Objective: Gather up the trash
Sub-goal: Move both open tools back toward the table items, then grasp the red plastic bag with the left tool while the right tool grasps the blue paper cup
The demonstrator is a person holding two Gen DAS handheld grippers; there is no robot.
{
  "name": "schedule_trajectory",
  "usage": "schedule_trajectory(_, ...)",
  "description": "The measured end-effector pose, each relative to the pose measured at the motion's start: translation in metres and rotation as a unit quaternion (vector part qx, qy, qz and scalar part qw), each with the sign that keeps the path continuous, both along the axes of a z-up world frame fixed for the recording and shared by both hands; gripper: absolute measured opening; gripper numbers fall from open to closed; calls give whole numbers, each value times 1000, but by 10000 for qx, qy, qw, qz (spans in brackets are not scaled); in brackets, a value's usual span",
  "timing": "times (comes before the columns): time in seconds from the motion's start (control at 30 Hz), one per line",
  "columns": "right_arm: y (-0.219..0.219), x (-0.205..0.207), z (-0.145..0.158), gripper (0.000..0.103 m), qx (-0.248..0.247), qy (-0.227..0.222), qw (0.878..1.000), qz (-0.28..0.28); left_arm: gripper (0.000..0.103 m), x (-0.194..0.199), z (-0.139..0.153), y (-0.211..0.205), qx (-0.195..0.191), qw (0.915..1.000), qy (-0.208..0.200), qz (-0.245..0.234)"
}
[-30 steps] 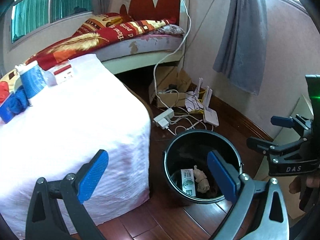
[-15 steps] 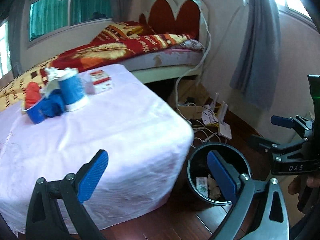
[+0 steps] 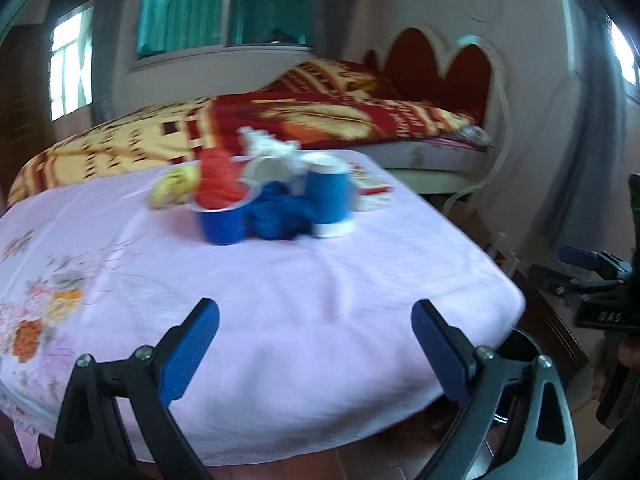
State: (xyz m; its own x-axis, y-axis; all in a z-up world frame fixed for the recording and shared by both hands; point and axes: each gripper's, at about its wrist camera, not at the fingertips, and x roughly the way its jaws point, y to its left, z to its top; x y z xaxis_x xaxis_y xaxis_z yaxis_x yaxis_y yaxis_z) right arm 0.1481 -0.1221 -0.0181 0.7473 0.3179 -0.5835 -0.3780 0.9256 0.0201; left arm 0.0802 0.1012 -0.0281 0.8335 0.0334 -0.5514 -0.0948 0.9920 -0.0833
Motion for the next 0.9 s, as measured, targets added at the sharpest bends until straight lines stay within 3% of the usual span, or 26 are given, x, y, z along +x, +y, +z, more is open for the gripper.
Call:
schedule_trajectory(0.3,96,38,20,102,-20,-286,9966,767,77,41,12,69,-211,9990,-125,372)
schedule_trajectory(0.37,117,54,19,86,-93,-270,9952,931,73,53,14,79,-238,9991,-149,325)
schedule_trajectory(0.43,135,69,15,79,-156,-208,9941,1057,70,64,14,84,-217,9992,-153,290)
schedule_trajectory(0.53,155,93,11,79,-182,-189,9929,1159,70,85,16,92,-259,9992,-152,247)
schedule_trajectory(0.63,169,111,7,79,-246,-166,9914,1271,60,104,13,97,-290,9994,-56,166)
schedule_trajectory(0.9,189,151,-2,77,-212,-4,9889,1469,60,137,-1,96,-349,9991,228,-21)
